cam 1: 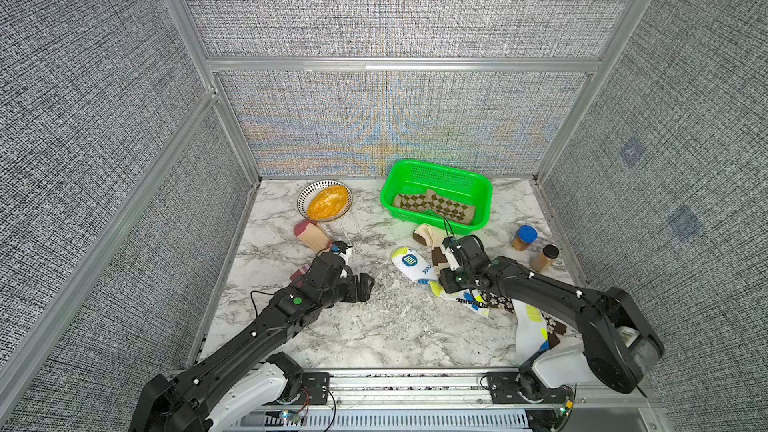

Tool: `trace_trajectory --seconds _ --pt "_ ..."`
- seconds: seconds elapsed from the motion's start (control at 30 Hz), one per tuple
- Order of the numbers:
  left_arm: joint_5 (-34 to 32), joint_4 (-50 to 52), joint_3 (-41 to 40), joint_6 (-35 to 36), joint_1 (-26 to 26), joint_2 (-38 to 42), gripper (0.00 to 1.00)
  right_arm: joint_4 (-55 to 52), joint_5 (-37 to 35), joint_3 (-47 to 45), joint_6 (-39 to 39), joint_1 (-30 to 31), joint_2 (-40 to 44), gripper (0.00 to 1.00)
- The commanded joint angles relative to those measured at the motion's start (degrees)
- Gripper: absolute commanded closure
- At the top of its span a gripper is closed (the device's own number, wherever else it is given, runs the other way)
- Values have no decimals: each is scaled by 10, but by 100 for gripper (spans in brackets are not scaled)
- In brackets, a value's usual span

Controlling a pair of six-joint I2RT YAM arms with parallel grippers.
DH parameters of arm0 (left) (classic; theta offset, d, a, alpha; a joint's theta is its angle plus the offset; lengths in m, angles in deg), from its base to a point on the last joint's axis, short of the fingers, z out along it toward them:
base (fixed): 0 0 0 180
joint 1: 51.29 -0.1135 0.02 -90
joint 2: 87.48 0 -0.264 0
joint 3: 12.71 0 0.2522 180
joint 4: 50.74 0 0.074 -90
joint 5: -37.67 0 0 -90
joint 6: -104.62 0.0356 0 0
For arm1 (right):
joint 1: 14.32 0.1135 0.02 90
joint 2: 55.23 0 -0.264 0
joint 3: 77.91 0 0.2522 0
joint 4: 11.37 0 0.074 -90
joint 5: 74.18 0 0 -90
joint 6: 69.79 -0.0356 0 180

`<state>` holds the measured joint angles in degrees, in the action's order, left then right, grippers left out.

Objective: Place the socks together as a pair
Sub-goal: Pick up the sock at the center of the board.

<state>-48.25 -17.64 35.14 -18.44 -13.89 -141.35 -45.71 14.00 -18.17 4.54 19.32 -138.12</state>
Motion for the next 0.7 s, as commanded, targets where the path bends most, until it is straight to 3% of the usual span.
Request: trace_trajectory --seconds 0.0,0.2,0.67 --pt "-4 -7 0 -1 0 3 10 -21 -84 26 7 12 -20 54" --pt "-8 -3 -1 0 0 9 10 -36 -149 63 16 29 -59 54" --pt "-14 1 -2 0 0 10 10 -32 -112 73 32 31 -78 58"
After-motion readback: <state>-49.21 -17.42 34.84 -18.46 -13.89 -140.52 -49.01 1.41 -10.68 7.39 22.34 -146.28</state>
